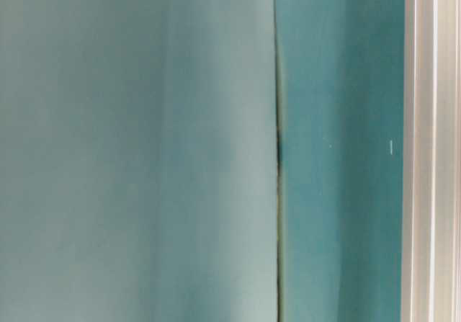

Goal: Lift the metal rail with both hands and move it towards you.
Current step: 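Move both grippers down toward the two ends of the silver rail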

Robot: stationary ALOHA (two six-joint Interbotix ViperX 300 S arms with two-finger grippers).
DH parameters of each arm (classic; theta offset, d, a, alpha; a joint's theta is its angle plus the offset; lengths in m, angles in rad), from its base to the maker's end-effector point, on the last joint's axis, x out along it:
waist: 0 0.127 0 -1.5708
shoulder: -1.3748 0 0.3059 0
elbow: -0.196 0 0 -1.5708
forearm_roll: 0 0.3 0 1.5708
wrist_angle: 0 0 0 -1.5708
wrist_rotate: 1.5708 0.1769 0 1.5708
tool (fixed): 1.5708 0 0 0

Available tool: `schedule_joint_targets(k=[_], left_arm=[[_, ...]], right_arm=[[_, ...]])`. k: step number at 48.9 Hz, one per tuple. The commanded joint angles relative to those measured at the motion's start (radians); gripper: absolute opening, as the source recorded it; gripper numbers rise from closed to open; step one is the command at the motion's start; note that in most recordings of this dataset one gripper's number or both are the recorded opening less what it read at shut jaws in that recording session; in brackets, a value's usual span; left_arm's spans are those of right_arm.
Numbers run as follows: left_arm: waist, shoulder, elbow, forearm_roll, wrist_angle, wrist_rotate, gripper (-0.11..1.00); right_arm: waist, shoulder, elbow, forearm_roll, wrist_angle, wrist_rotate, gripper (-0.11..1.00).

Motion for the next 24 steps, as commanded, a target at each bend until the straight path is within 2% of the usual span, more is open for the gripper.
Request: schedule_joint_targets(k=[1,11,24], left_arm=[[-0.005,0.043,-0.052,0.002,0.069,0.005,-0.05],[-0.023,0.166,-0.114,0.002,0.19,-0.003,-0.05],[-0.081,0.345,-0.233,0.002,0.319,-0.014,-0.05]], right_arm=[[0.002,0.046,-0.052,0.003,0.078,0.012,-0.02],[0.02,0.199,-0.12,0.006,0.293,0.026,-0.02],[0.048,0.414,-0.23,0.006,0.413,0.025,-0.02]])
